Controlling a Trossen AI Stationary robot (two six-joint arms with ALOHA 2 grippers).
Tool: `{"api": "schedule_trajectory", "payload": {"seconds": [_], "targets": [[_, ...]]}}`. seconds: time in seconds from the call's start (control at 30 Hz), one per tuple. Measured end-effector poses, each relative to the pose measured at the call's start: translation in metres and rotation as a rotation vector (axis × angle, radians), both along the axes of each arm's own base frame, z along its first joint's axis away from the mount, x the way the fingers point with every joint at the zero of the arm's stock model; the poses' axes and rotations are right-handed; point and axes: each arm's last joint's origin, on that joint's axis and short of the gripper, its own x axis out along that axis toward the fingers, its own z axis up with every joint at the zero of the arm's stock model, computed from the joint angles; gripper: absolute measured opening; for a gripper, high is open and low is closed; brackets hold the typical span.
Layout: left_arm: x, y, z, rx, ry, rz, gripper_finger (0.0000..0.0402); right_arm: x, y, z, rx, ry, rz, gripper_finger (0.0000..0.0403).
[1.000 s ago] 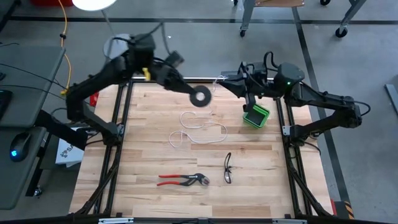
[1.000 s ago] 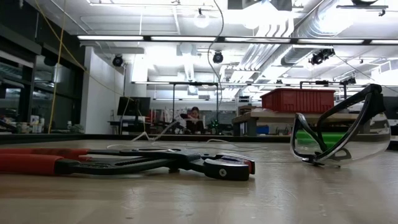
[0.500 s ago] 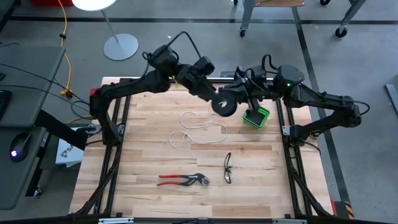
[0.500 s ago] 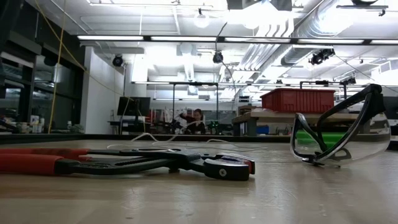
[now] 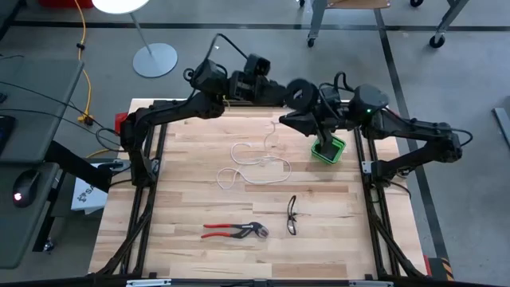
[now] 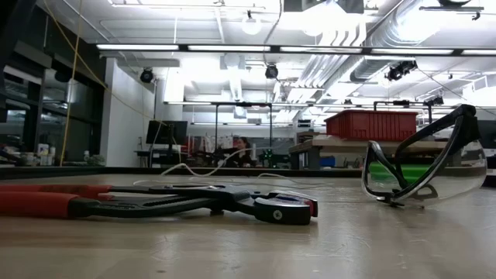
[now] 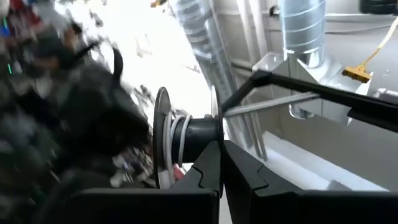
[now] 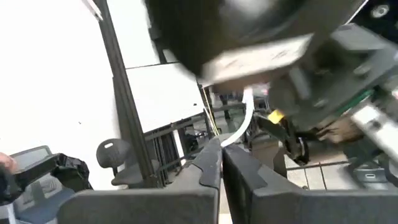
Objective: Coil cords
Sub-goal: Coil the wire into the spool
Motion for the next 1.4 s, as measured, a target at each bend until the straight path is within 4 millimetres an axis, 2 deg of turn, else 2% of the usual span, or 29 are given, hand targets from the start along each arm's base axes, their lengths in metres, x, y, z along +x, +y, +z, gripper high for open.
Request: {"api": "schedule_trajectory", "payload": {"seconds": [0.3, 0.43, 0.67, 0.83, 1.03, 1.23, 1.4], "targets": [[-0.025, 0.030, 0.015, 0.075, -0.064, 0.146, 0.0000, -0.005, -0.001, 0.005, 0.015, -0.028, -0.051, 0.0008], [-0.037, 0.037, 0.023, 0.119, -0.076, 0.215, 0.0000, -0.003, -0.001, 0.002, 0.012, -0.013, -0.044, 0.0049], [-0.051, 0.042, 0.026, 0.225, 0.051, 0.249, 0.0000, -0.004, -0.003, 0.003, 0.051, -0.017, -0.114, 0.0129], [-0.069, 0.038, 0.038, 0.324, 0.015, 0.322, 0.0000, -0.003, -0.007, -0.002, 0.009, 0.030, -0.248, 0.0144], [-0.072, 0.020, 0.044, 0.469, -0.045, 0.401, 0.0000, 0.012, -0.012, -0.014, -0.046, 0.090, -0.374, 0.0145], [-0.065, 0.004, 0.043, 0.536, -0.074, 0.462, 0.0000, 0.032, -0.013, -0.027, -0.053, 0.108, -0.359, 0.0145], [-0.062, -0.005, 0.043, 0.580, -0.100, 0.502, 0.0000, 0.039, -0.012, -0.028, -0.019, 0.079, -0.315, 0.0145]]}}
